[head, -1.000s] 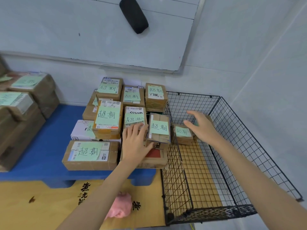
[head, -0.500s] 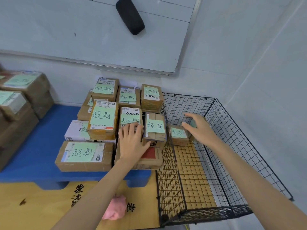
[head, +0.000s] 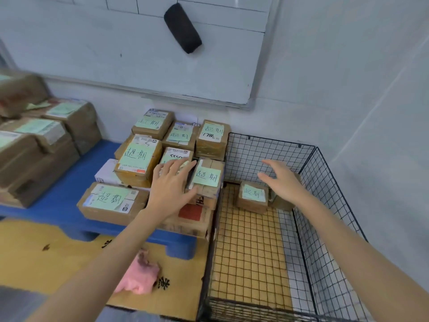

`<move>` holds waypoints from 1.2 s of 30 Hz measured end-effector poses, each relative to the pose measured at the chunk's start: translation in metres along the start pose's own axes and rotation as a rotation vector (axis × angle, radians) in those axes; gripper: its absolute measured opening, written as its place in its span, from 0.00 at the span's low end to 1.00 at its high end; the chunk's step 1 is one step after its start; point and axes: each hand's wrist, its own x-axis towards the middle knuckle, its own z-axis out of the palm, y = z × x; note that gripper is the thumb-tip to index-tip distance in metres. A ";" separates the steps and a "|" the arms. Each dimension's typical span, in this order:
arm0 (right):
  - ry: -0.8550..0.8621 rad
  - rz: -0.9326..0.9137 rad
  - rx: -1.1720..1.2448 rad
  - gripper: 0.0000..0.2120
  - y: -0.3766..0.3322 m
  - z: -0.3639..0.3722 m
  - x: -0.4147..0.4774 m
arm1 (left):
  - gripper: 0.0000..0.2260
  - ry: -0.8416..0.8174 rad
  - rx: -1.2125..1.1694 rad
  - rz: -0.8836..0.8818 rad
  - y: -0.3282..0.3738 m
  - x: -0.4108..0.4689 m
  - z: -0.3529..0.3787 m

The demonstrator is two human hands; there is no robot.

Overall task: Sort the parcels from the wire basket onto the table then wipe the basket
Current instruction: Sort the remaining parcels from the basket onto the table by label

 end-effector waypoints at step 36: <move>-0.288 0.433 0.314 0.29 0.184 0.116 0.059 | 0.31 -0.725 -0.185 -0.366 0.150 0.063 0.213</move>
